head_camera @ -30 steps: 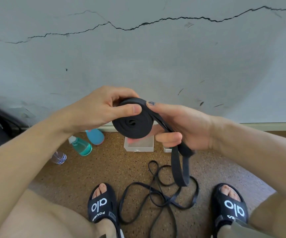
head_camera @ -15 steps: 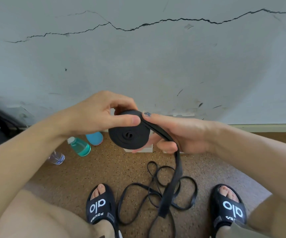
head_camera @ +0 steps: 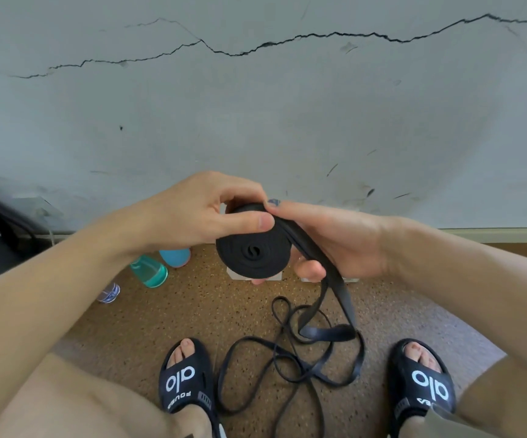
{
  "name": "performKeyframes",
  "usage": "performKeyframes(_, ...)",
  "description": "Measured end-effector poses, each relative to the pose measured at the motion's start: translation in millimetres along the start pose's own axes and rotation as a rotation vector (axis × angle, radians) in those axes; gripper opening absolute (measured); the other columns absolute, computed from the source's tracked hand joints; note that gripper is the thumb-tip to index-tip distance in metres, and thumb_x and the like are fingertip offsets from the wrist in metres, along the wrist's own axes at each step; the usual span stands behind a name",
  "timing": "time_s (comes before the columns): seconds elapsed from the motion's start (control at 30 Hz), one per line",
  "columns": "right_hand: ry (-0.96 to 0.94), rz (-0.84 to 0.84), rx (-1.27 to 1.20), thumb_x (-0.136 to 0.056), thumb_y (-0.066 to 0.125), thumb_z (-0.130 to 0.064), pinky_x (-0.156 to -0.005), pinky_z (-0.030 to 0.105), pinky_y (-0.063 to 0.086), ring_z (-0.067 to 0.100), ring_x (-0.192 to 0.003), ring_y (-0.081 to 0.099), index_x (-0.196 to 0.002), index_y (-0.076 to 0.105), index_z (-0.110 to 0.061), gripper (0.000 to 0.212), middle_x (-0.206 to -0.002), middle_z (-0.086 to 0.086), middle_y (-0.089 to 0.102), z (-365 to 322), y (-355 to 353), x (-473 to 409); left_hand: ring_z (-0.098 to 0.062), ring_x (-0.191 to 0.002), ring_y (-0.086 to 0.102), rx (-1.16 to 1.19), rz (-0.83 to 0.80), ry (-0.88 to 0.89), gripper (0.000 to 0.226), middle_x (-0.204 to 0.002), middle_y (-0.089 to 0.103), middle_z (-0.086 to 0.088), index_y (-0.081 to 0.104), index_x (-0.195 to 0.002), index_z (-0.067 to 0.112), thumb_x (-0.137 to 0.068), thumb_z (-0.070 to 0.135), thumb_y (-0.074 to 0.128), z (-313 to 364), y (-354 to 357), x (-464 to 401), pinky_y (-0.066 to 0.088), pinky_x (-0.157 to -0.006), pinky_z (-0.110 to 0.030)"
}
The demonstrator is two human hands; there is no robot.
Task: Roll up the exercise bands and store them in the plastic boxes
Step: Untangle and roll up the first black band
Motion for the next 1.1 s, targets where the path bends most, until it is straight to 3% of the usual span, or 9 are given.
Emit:
performKeyframes(0.13,-0.039,0.005,-0.050,-0.091,0.055,-0.053,-0.043,0.015,0.034,0.007,-0.045,0.043,-0.101,0.064,-0.019,0.037,-0.084,0.000,0.065,-0.3,-0.7,-1.2,-0.007,-0.083,0.064,0.099,0.022,-0.021,0.014,-0.082,0.069,0.013,0.069,-0.092,0.031,-0.092,0.044,0.063,-0.2,-7.7,3.2,0.043,-0.070,-0.010)
performKeyframes(0.3,0.051,0.114,0.079,-0.086,0.062,-0.065,-0.049,0.022,0.034,0.010,-0.048,0.041,-0.101,0.066,-0.018,0.049,-0.086,0.006,0.058,13.2,-4.8,-7.2,-0.015,-0.081,0.064,-0.056,-0.070,-0.050,0.031,-0.084,0.069,0.007,0.067,-0.094,0.029,-0.084,0.058,0.062,-0.2,10.9,-0.7,0.048,-0.072,-0.035)
performKeyframes(0.4,0.069,0.133,0.090,-0.080,0.057,-0.075,-0.048,0.021,0.034,0.011,-0.049,0.039,-0.106,0.064,-0.016,0.065,-0.090,0.009,0.055,13.9,-6.3,-6.9,-0.014,-0.079,0.064,-0.024,-0.021,-0.020,0.018,-0.080,0.067,0.009,0.066,-0.089,0.029,-0.091,0.047,0.062,2.1,10.5,-3.1,0.048,-0.068,-0.031)
performKeyframes(0.5,0.060,0.047,0.018,-0.086,0.052,-0.066,-0.044,0.014,0.033,0.007,-0.047,0.034,-0.104,0.064,-0.021,0.050,-0.079,0.000,0.067,5.7,-7.6,0.7,-0.011,-0.087,0.067,0.041,0.021,-0.002,0.022,-0.088,0.070,0.011,0.069,-0.098,0.030,-0.093,0.049,0.060,-0.8,-2.4,1.1,0.049,-0.071,-0.020)
performKeyframes(0.6,0.039,-0.050,-0.055,-0.090,0.060,-0.053,-0.043,0.011,0.040,0.005,-0.046,0.040,-0.111,0.068,-0.021,0.038,-0.103,0.011,0.073,-0.1,-5.7,6.1,-0.010,-0.080,0.066,0.175,0.037,-0.042,0.022,-0.086,0.070,0.003,0.069,-0.098,0.020,-0.094,0.040,0.061,-4.2,-3.7,6.8,0.049,-0.068,-0.017)
performKeyframes(0.7,0.025,0.009,-0.055,-0.090,0.062,-0.048,-0.043,0.014,0.039,0.006,-0.046,0.051,-0.109,0.063,-0.017,0.037,-0.089,0.005,0.072,4.0,-4.8,5.0,-0.006,-0.080,0.066,0.153,0.002,-0.067,0.018,-0.086,0.070,0.007,0.069,-0.097,0.023,-0.091,0.039,0.062,-4.6,0.8,5.1,0.049,-0.068,-0.017)
performKeyframes(0.87,0.051,0.136,0.066,-0.083,0.061,-0.062,-0.052,0.019,0.032,0.009,-0.051,0.040,-0.101,0.069,-0.020,0.046,-0.072,0.001,0.066,11.6,-4.4,-3.6,-0.012,-0.076,0.064,-0.070,-0.049,-0.042,0.025,-0.080,0.067,0.006,0.066,-0.089,0.027,-0.088,0.051,0.063,-0.9,10.7,-0.3,0.048,-0.065,-0.029)
performKeyframes(0.97,0.066,0.129,0.200,-0.088,0.048,-0.074,-0.051,0.017,0.035,0.011,-0.053,0.034,-0.119,0.065,-0.021,0.064,-0.088,0.008,0.071,8.0,-6.1,-2.2,-0.011,-0.076,0.064,0.028,-0.020,-0.051,0.018,-0.080,0.068,0.005,0.068,-0.088,0.028,-0.090,0.046,0.063,-2.4,4.4,0.0,0.047,-0.066,-0.027)
performKeyframes(1.1,0.068,0.178,0.158,-0.095,0.054,-0.056,-0.047,0.012,0.035,0.006,-0.052,0.029,-0.122,0.066,-0.023,0.044,-0.112,0.015,0.075,-8.8,-19.1,7.9,-0.016,-0.078,0.065,0.078,0.022,-0.061,0.034,-0.081,0.068,0.001,0.070,-0.092,0.022,-0.087,0.054,0.061,-11.9,-6.9,3.5,0.047,-0.068,-0.026)
Point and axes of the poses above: each hand's wrist, its own x-axis away from the middle knuckle, its own y-axis out of the palm, z = x × y, the point moved 4 cm from there along -x, towards the middle knuckle
